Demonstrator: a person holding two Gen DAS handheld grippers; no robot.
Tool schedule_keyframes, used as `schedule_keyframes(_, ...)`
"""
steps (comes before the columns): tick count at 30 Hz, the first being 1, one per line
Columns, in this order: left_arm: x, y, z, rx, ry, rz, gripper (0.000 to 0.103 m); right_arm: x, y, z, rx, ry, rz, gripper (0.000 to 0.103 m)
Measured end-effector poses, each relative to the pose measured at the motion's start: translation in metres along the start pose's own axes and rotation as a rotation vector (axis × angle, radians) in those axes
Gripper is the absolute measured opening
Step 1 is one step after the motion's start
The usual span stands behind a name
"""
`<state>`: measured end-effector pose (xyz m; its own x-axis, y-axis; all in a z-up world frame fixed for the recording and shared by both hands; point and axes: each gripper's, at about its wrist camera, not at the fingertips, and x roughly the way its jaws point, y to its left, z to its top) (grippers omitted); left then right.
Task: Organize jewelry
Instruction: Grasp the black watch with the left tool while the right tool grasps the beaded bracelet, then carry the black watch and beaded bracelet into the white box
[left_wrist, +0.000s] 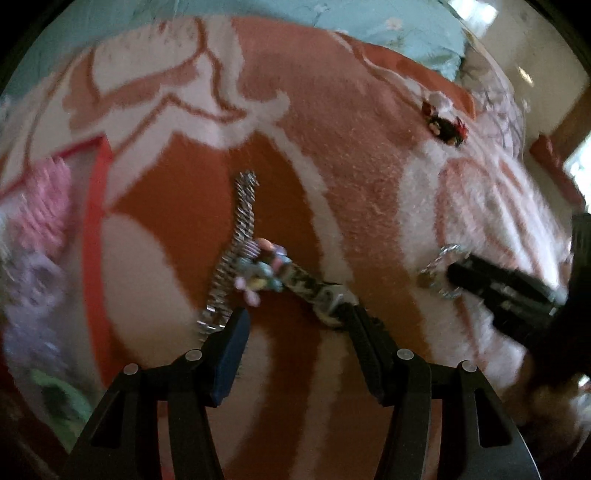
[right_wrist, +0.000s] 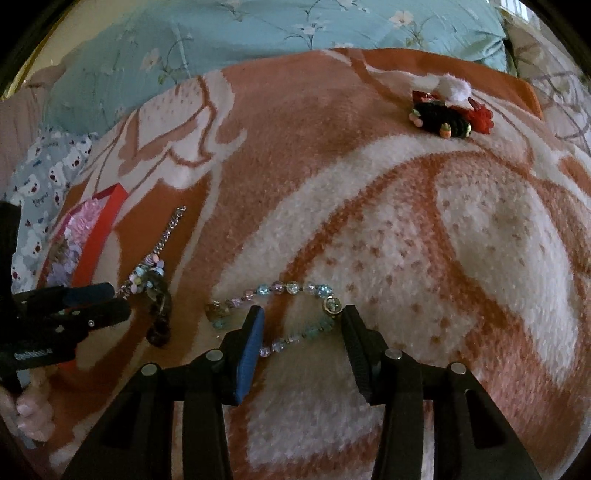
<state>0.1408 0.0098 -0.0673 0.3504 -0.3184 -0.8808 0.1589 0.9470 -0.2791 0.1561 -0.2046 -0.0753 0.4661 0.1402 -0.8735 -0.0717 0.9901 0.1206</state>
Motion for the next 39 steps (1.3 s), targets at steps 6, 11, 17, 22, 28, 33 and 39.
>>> schedule_keyframes(6, 0.023, 0.002, 0.010, -0.101, 0.026, -0.040, 0.055, 0.002, -0.002, 0.002, -0.009, -0.017, -0.017, 0.022)
schedule_keyframes(11, 0.042, 0.001, 0.016, -0.113, 0.026, -0.033, 0.043, -0.003, -0.012, 0.003, 0.039, -0.024, 0.035, 0.009)
schedule_keyframes(17, 0.036, -0.004, 0.009, -0.061, 0.002, -0.029, 0.034, -0.014, -0.019, 0.005, 0.086, -0.043, 0.103, 0.008)
schedule_keyframes(22, 0.019, -0.006, -0.004, -0.041, -0.024, -0.046, 0.033, -0.027, -0.016, 0.009, 0.099, -0.071, 0.147, 0.008)
schedule_keyframes(28, -0.011, -0.002, -0.017, -0.032, -0.060, -0.055, 0.033, -0.042, -0.007, 0.013, 0.093, -0.098, 0.180, 0.008)
schedule_keyframes(33, -0.038, 0.006, -0.028, -0.038, -0.096, -0.060, 0.029, -0.051, 0.004, 0.016, 0.075, -0.113, 0.201, 0.008)
schedule_keyframes(39, -0.067, 0.013, -0.044, -0.030, -0.135, -0.040, 0.029, -0.057, 0.023, 0.019, 0.050, -0.119, 0.236, 0.008)
